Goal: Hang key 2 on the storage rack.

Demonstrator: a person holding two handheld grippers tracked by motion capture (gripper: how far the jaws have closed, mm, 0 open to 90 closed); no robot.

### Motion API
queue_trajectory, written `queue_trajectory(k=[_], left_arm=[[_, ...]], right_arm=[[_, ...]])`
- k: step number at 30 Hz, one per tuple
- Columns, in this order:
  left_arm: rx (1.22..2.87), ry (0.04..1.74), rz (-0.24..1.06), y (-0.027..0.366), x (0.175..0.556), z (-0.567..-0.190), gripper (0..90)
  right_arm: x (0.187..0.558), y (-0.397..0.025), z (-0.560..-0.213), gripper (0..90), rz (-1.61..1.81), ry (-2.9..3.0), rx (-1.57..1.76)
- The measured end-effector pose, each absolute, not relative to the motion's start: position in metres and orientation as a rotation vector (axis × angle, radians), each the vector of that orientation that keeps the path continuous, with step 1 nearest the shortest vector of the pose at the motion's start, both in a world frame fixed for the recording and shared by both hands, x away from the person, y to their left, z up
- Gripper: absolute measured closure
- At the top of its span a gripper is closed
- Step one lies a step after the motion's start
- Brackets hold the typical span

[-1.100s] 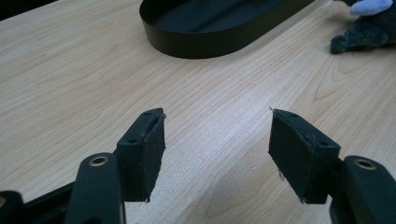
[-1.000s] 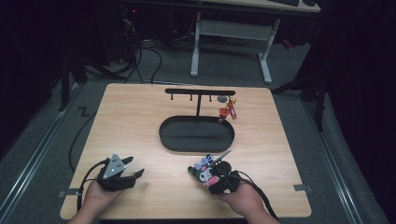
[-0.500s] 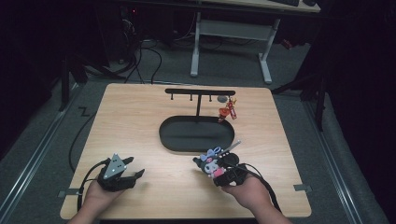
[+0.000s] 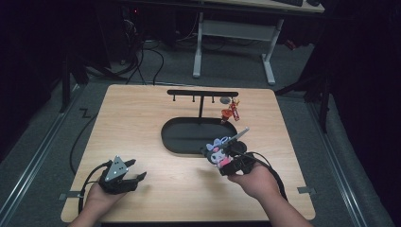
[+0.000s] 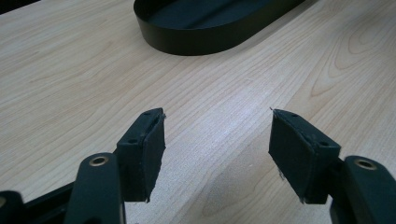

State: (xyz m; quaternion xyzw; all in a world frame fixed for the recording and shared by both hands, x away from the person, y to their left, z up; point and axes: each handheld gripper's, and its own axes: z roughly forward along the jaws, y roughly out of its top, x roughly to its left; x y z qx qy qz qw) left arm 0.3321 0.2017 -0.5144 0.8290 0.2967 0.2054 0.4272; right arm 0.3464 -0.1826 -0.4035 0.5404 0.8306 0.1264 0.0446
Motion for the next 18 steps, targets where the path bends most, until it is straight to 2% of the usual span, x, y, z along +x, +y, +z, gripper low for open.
queue_trajectory(k=[18], left_arm=[[2.073,0.74,0.515,0.202,0.332,-0.515,36.1]], right_arm=[[0.383,-0.174,-0.371,52.3,0.417,2.514,1.632]])
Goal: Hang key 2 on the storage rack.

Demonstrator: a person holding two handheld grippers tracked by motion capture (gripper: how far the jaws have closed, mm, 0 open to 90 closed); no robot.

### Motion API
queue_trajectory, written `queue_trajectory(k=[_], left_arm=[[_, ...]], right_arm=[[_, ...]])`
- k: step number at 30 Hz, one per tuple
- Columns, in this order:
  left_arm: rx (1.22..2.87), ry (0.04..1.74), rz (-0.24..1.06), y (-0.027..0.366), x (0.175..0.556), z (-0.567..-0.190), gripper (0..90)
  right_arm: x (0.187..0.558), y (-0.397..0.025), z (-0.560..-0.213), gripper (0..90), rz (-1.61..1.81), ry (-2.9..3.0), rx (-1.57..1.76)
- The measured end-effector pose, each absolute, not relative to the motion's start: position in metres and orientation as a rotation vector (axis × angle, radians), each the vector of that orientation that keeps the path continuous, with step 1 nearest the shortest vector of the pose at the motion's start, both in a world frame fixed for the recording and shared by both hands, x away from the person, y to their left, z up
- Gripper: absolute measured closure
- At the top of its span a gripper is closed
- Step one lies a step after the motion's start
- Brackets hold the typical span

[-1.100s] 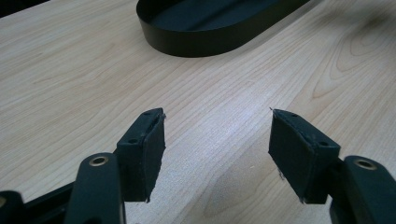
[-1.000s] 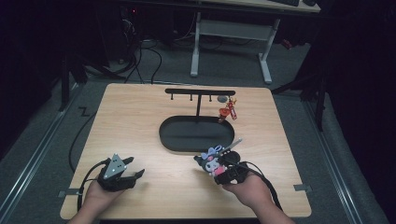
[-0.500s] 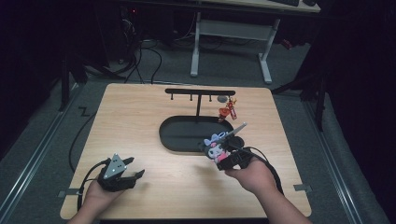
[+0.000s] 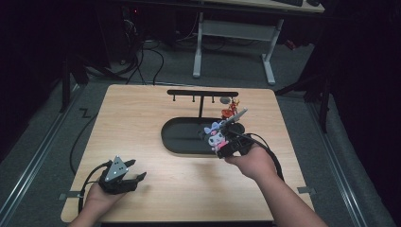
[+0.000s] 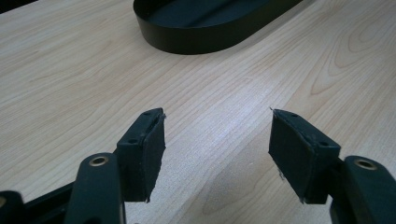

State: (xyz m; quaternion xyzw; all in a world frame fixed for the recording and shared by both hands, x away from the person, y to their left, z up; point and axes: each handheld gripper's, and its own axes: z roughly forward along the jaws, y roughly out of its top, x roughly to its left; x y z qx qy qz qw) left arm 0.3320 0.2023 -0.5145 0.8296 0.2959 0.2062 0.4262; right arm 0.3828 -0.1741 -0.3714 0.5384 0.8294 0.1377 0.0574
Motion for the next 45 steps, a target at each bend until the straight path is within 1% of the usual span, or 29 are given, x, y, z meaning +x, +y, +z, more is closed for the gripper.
queue_trajectory(k=[23,45], left_arm=[[2.069,0.746,0.507,0.205,0.333,-0.514,36.1],[2.069,0.749,0.511,0.205,0.333,-0.515,36.1]], right_arm=[[0.432,-0.156,-0.35,52.4,0.448,2.481,1.664],[0.455,-0.15,-0.344,52.3,0.463,2.45,1.674]])
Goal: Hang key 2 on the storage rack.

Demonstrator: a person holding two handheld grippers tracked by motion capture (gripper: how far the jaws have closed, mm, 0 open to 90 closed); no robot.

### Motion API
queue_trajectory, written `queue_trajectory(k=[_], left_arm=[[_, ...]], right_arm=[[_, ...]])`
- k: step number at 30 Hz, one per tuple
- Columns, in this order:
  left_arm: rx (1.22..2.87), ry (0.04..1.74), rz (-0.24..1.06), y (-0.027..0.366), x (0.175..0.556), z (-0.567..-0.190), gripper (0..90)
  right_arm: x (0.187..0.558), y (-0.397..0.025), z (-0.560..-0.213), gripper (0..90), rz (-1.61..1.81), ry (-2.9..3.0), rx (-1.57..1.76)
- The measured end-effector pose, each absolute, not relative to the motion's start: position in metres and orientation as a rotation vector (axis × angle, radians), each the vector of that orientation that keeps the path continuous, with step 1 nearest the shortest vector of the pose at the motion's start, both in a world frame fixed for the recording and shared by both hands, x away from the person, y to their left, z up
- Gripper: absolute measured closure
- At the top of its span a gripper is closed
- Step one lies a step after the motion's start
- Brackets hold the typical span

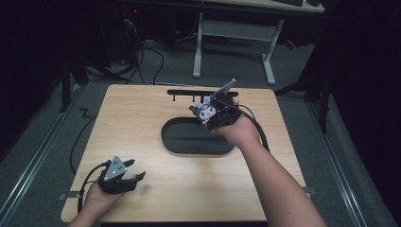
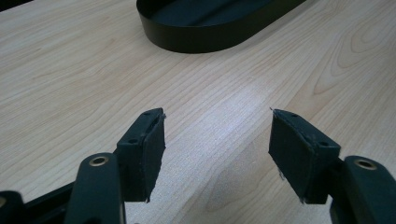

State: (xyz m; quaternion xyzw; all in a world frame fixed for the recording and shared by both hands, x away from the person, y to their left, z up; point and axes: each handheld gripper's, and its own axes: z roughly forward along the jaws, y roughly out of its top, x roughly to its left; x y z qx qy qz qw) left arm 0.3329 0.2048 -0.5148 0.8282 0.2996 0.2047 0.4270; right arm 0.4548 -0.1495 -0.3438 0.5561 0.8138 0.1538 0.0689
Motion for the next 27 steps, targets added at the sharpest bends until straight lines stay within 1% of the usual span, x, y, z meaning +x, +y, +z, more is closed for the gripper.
queue_trajectory(k=[10,27], left_arm=[[2.068,0.752,0.511,0.206,0.333,-0.515,36.1],[2.081,0.746,0.506,0.204,0.333,-0.515,36.2]], right_arm=[[0.464,-0.153,-0.357,52.1,0.47,2.441,1.697],[0.464,-0.156,-0.384,51.3,0.505,2.435,1.721]])
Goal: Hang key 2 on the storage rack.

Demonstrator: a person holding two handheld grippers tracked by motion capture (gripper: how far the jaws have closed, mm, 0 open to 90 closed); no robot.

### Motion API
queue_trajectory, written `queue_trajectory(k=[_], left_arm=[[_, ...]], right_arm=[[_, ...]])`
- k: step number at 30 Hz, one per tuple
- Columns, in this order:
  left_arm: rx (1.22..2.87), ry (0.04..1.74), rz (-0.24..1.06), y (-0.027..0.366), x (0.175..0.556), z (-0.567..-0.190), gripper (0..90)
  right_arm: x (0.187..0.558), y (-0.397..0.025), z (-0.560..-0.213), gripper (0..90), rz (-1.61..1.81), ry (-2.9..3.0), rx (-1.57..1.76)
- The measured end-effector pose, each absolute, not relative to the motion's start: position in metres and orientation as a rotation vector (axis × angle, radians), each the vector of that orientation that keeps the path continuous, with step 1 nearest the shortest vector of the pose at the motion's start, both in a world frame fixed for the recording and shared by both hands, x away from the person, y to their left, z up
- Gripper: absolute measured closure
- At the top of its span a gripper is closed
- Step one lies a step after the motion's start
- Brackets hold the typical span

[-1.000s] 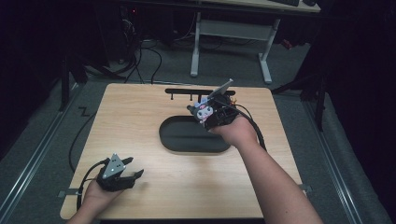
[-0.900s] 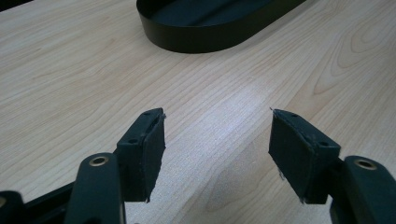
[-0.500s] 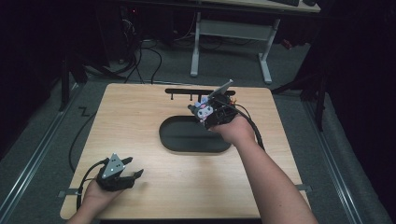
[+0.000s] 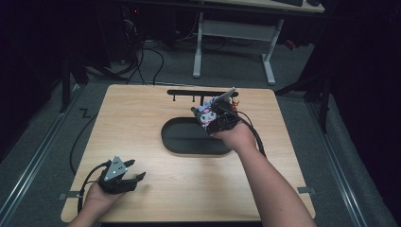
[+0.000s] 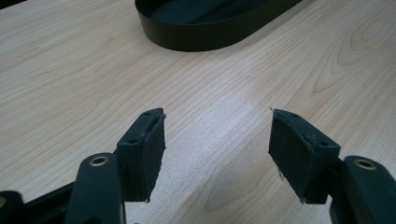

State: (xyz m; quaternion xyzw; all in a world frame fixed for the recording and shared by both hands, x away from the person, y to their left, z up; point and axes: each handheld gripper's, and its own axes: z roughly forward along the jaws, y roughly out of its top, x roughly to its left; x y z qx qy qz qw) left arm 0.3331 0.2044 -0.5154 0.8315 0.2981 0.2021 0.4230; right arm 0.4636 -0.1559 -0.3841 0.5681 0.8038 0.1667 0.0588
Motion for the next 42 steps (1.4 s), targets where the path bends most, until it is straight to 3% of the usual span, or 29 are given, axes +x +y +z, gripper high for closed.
queue_trajectory(k=[12,25,34,42], left_arm=[[2.089,0.745,0.502,0.204,0.333,-0.516,36.1],[2.089,0.742,0.503,0.204,0.334,-0.517,36.1],[2.094,0.739,0.504,0.202,0.334,-0.517,36.1],[2.102,0.735,0.499,0.199,0.334,-0.519,35.9]], right_arm=[[0.469,-0.158,-0.401,49.4,0.498,2.435,1.737],[0.468,-0.162,-0.401,33.9,0.582,2.382,1.771],[0.447,-0.177,-0.395,32.2,0.664,2.348,1.757],[0.407,-0.197,-0.42,35.6,0.784,2.274,1.681]])
